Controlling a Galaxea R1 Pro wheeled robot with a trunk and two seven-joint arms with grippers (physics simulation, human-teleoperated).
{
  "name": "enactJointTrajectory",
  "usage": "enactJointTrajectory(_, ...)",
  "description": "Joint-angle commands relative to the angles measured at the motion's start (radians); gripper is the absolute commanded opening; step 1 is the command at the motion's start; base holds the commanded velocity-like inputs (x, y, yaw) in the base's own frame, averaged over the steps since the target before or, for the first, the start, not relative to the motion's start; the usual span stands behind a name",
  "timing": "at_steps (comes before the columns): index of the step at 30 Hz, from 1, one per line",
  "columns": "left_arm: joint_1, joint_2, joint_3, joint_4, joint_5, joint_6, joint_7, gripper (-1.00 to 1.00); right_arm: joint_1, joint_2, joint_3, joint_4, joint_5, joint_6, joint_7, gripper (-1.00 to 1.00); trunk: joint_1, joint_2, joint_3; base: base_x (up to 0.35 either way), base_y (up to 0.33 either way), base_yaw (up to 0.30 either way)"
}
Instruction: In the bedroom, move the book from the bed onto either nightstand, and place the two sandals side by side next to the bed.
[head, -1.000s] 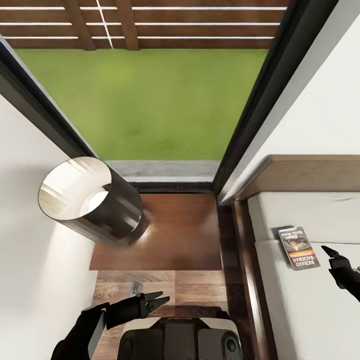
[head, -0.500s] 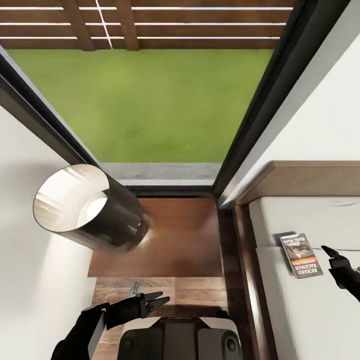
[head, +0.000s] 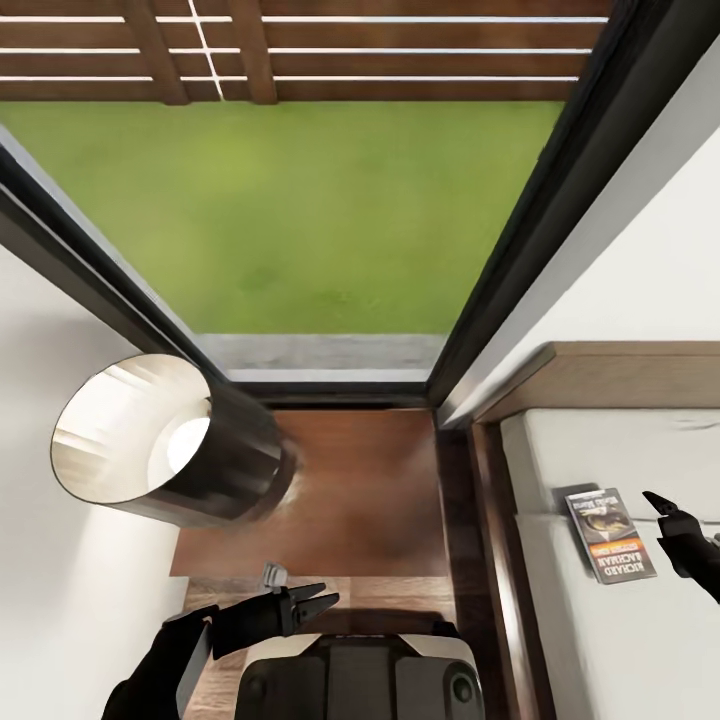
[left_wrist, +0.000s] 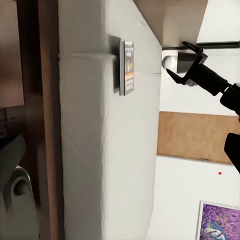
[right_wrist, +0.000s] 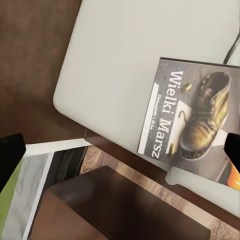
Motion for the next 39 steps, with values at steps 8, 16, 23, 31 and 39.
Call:
enactJointTrajectory(8,0.0,-0.001,0.004,0.0,-0.001,0.011,-0.005,1.0,0.0,0.0,-0.003,0.0,-0.004,0.006,0.002,1.0,0.001,-0.001,-0.001,0.01,0.0,0.0)
enactJointTrajectory(16,0.0,-0.001,0.005,0.0,-0.001,0.011,-0.005,1.0,-0.001,0.0,-0.003,0.0,-0.004,0.006,0.002,1.0,0.012,-0.022,-0.01,0.001,0.0,0.0)
enactJointTrajectory(23,0.0,-0.001,0.004,0.0,-0.001,0.011,-0.005,1.0,0.0,0.0,-0.003,0.0,-0.004,0.006,0.002,1.0,0.039,-0.071,-0.032,0.0,0.0,0.0)
enactJointTrajectory(31,0.0,-0.001,0.004,0.0,-0.001,0.012,-0.005,1.0,-0.001,0.0,-0.003,0.001,-0.004,0.006,0.002,1.0,0.07,-0.127,-0.057,0.0,0.0,0.0)
enactJointTrajectory(39,0.0,-0.001,0.004,0.0,-0.001,0.012,-0.005,1.0,-0.001,0.0,-0.003,0.0,-0.004,0.006,0.002,1.0,0.096,-0.176,-0.079,0.0,0.0,0.0)
